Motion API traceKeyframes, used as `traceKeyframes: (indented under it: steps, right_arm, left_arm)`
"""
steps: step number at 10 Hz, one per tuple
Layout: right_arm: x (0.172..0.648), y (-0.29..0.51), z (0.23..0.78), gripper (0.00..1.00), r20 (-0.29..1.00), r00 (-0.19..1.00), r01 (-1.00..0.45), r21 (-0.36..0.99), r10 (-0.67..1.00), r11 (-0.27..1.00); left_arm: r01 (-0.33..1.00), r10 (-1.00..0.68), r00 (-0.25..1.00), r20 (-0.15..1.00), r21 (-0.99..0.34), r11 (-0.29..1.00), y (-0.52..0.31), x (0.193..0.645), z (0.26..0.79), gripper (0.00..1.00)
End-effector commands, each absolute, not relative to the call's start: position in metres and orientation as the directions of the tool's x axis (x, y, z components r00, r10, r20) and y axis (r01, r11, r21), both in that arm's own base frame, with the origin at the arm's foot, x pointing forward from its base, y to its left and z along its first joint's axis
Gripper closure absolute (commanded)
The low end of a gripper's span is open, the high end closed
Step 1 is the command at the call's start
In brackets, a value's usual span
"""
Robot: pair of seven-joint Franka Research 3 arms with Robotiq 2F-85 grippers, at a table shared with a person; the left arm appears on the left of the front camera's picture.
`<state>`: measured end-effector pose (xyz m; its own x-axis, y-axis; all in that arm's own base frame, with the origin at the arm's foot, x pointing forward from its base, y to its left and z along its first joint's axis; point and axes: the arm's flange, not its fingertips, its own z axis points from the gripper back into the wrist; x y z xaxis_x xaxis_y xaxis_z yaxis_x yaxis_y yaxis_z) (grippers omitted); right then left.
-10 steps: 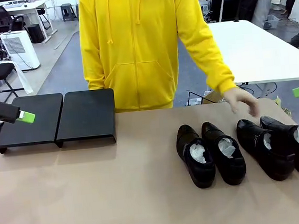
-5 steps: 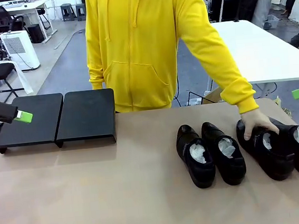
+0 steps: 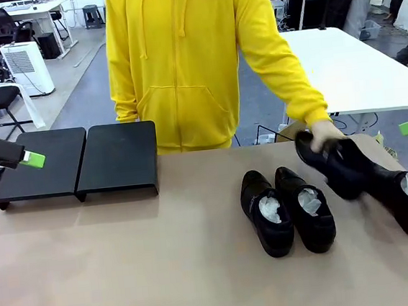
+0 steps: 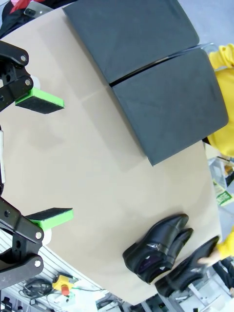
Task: Organize the shoes by placing them on the stand.
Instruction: Pick up one Shoe and place it in the middle of the table.
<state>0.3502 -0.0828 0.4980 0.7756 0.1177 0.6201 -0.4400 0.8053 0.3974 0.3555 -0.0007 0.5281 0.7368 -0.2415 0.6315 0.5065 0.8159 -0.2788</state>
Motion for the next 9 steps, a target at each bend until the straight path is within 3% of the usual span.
traceKeyframes:
  steps: [1,9]
  right_arm:
    - [0.351,-0.083,0.498,0.0,0.634,0.765,-0.458,0.409,0.116,0.789]
    - [0.349,-0.058,0.508,0.0,0.575,0.804,-0.421,0.368,0.152,0.829]
  left_arm:
    - [0.522,-0.246,0.727,0.64,-0.283,0.805,0.0,0.356,0.528,0.0]
    - [0.522,-0.246,0.727,0.64,-0.283,0.805,0.0,0.356,0.528,0.0]
